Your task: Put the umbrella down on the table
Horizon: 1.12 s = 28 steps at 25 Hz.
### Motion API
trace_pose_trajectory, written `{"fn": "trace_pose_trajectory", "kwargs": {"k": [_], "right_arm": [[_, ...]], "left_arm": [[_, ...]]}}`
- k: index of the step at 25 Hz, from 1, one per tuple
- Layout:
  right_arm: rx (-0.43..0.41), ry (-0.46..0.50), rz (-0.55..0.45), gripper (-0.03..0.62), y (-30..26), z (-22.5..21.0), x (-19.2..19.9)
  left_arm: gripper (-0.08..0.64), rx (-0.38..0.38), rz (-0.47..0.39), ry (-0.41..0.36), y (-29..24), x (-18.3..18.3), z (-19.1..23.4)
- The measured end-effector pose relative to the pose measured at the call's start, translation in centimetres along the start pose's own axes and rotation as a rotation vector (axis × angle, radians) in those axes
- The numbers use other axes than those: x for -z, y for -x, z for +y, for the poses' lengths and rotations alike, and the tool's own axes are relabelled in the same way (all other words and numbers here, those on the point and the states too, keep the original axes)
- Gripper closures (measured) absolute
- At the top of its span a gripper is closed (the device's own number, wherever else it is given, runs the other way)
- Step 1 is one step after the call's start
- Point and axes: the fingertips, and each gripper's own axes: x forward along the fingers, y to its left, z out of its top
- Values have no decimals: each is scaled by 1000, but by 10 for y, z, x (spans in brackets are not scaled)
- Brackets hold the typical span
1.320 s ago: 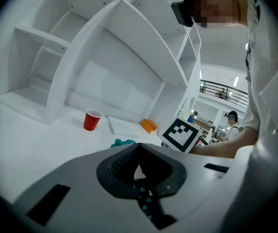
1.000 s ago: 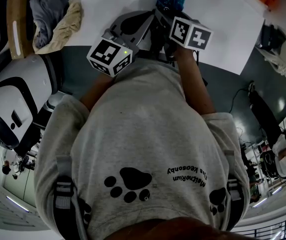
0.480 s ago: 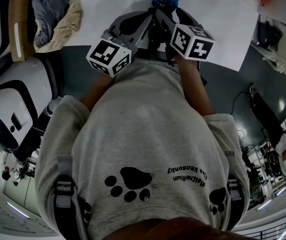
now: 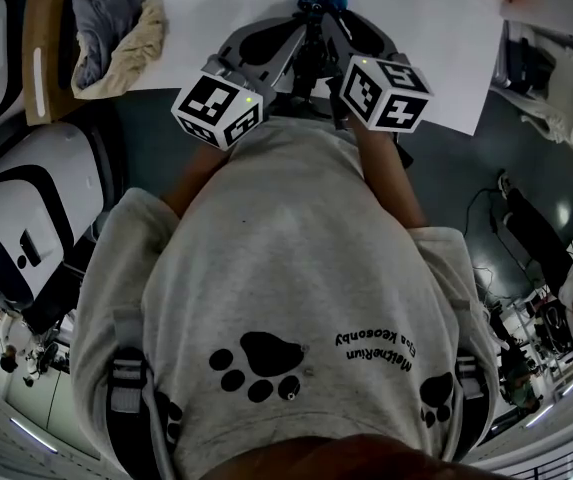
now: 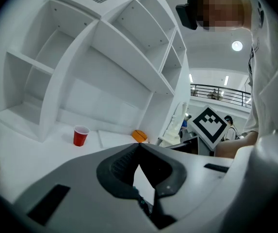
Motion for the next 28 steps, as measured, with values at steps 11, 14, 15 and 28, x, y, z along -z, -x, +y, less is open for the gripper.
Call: {"fn": "trace_pose_trajectory", "kwargs": {"k": [11, 14, 15, 28], "right_arm": [[13, 104, -154, 552, 54, 16, -26], [5, 163, -221, 555, 74, 26, -38], [1, 185, -240, 555, 80, 30, -40], [-50, 362, -395, 558, 153, 64, -43]], "left_arm": [[543, 19, -65, -57, 11, -31, -38], [543, 9, -87, -87, 16, -41, -49], [543, 6, -95, -94, 18, -44, -53], [543, -81, -166, -204, 51, -59, -111]]}}
